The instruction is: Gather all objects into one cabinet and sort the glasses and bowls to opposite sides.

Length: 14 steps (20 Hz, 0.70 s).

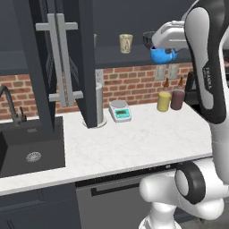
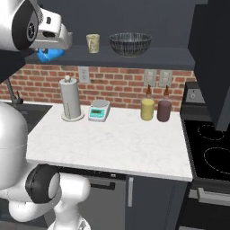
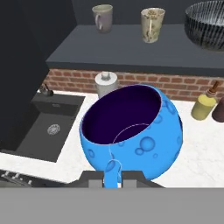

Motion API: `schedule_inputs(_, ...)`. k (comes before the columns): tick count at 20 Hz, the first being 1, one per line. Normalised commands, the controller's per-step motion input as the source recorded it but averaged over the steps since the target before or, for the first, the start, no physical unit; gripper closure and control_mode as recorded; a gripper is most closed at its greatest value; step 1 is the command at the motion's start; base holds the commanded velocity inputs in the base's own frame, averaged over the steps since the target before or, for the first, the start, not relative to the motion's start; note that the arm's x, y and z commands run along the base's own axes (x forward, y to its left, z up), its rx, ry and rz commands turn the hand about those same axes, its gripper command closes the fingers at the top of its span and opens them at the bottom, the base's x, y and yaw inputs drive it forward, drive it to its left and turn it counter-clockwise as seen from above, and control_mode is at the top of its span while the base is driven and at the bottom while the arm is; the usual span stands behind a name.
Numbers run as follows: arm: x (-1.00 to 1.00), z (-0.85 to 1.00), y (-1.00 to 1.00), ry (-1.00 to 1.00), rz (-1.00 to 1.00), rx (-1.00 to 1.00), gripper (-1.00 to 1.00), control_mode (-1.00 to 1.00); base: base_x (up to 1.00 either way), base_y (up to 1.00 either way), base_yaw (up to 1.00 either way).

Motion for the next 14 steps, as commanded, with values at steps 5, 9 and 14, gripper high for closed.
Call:
schedule_inputs(5,0.05,-0.13,0.46,0.0,0.01,0.0,1.0,-1.0,0.0,0.0,0.0)
schedule_inputs(9,0.0,-0.3,0.41,0.0,0.07,0.0,1.0,-1.0,0.0,0.0,0.0)
schedule_inputs(14,0.24,-0.13,0.29,-0.01,0.02,0.03,1.0,-1.0,0.0,0.0,0.0)
